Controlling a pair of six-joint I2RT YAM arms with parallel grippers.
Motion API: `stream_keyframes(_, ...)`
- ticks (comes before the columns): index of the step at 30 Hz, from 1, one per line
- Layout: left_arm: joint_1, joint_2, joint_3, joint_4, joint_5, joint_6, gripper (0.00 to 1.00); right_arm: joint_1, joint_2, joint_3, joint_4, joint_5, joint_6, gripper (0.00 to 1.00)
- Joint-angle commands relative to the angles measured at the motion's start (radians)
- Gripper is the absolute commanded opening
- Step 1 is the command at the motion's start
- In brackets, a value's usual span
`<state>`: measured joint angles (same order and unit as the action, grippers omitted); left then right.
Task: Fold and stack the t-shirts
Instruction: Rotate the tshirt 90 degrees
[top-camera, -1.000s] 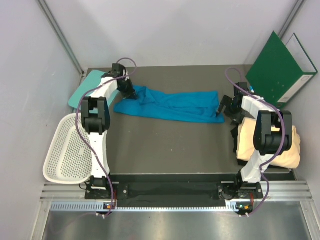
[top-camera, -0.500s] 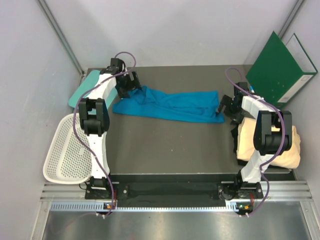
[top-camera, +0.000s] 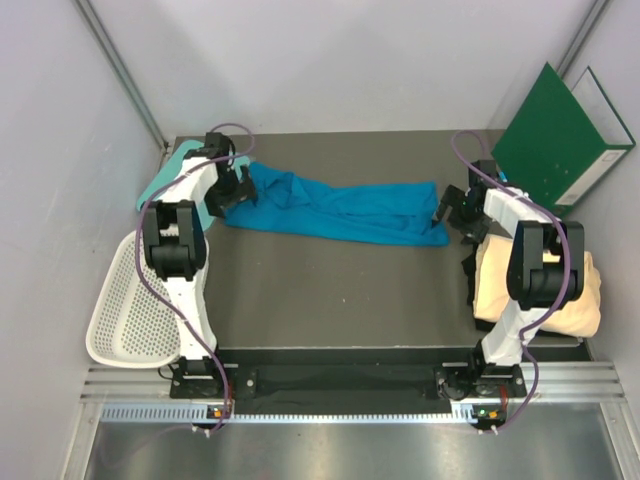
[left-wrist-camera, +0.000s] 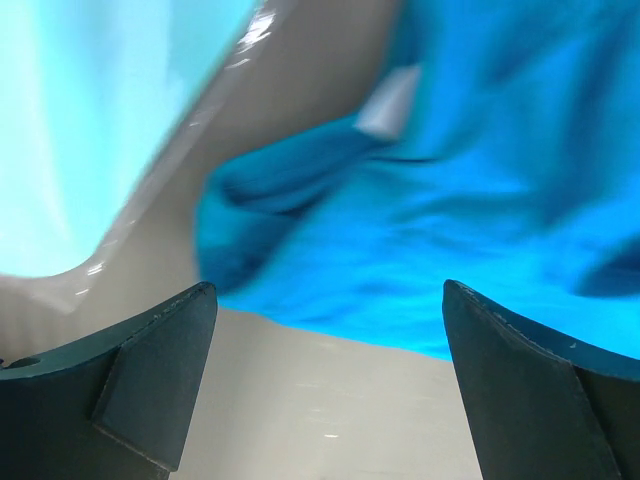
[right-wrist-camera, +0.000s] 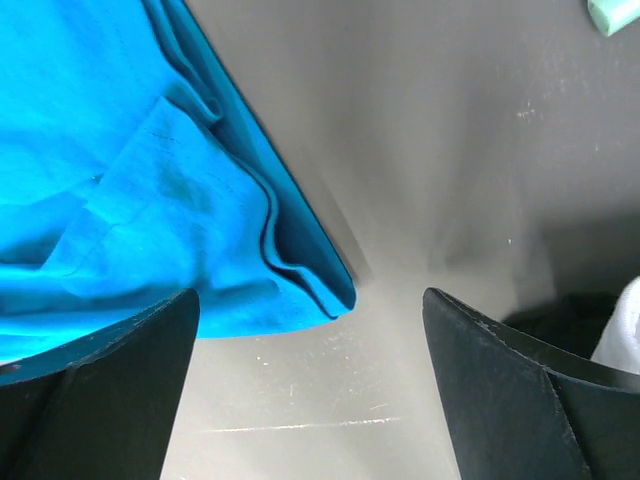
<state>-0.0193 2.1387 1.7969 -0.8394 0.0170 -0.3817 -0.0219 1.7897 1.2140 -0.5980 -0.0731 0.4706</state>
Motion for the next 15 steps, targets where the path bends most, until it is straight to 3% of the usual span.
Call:
stream_keyframes(1, 0.013, -0.036, -0.067, -0.035, -0.071, 0.007, 0.99, -0.003, 0.01, 0.053, 0.01, -0.001, -0.013, 0.93)
stream_keyframes(15, 0.013, -0.04, -0.157, -0.012, -0.023, -0.026, 0.99, 0.003, 0.166, 0.153, 0.158, -0.066, 0.025, 0.89)
